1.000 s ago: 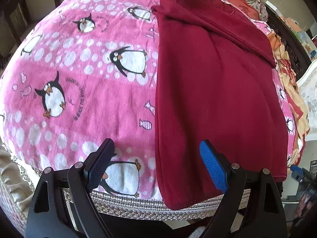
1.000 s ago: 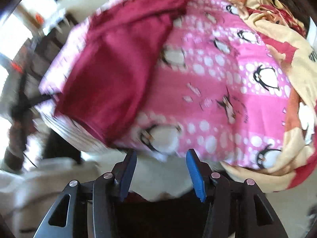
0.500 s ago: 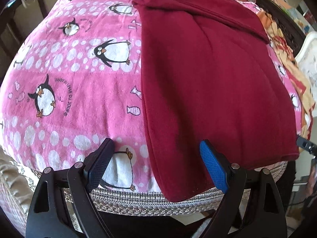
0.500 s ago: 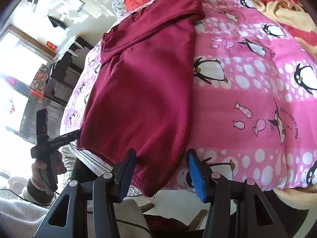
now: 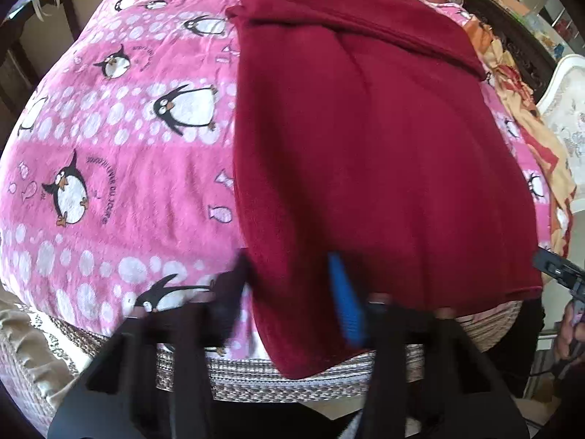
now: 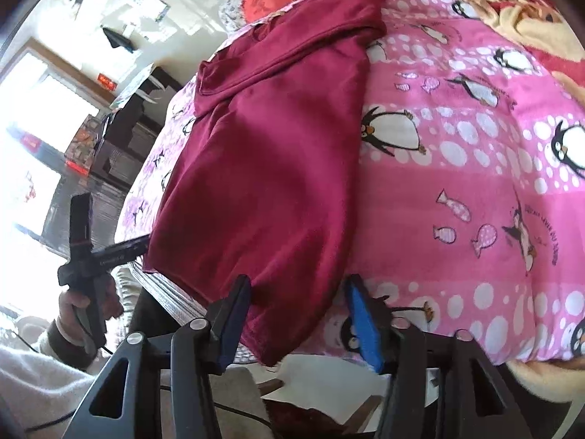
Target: Fold small clothes
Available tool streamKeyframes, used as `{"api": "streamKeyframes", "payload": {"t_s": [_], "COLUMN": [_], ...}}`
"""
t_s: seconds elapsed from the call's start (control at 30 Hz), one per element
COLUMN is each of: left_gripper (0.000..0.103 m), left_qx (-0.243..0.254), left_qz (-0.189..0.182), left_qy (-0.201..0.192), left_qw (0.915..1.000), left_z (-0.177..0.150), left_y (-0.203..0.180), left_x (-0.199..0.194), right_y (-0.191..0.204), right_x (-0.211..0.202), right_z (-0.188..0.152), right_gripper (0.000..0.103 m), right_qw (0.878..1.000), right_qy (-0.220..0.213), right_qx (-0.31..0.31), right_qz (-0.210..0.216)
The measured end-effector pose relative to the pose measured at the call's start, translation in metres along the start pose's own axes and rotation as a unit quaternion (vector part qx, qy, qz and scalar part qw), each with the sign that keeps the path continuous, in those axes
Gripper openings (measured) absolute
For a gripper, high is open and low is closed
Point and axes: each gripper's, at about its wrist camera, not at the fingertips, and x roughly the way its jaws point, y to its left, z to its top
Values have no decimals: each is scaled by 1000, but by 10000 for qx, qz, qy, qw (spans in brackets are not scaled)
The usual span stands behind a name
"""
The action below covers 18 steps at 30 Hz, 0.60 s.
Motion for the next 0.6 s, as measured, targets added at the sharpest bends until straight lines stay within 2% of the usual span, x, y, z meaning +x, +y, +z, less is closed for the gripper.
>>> {"api": "streamKeyframes", "payload": {"t_s": [0.03,0.13,0.17,0.27,0.37,0.5,0.6], "left_gripper": [20,10,9,8,8,8,8], "left_qx": [46,190,173,174,261,154,54], "left_qz": [-23,-80,-134,-230,-101,-33,-40], "left_qy": [15,66,66,-22,-128,22,76], "left_qw": [10000,9998,9997,9996,9995,9999,9999], "left_z": [1,7,10,15,15,10,3], "left_y": [-2,-6,-6,-1,2,13,19], "left_x": [0,0,-2,-13,-20,-11,-6], "right_y": [-2,-10,-10,-6,-3,-9,-15], "right_x": [-1,-7,-10,-16,-13,-2,0], "right_z": [0,4,7,13,14,13,8], "right_gripper": [30,9,8,8,7,8,14], "right_qw": [10000,9990,9991,9989,9993,9992,9976], "right_qy": [-28,-73,-120,-175,-69,197,162], "right_qx": [46,230,197,62,-24,197,455], "right_qz": [44,364,365,422,361,286,487]}}
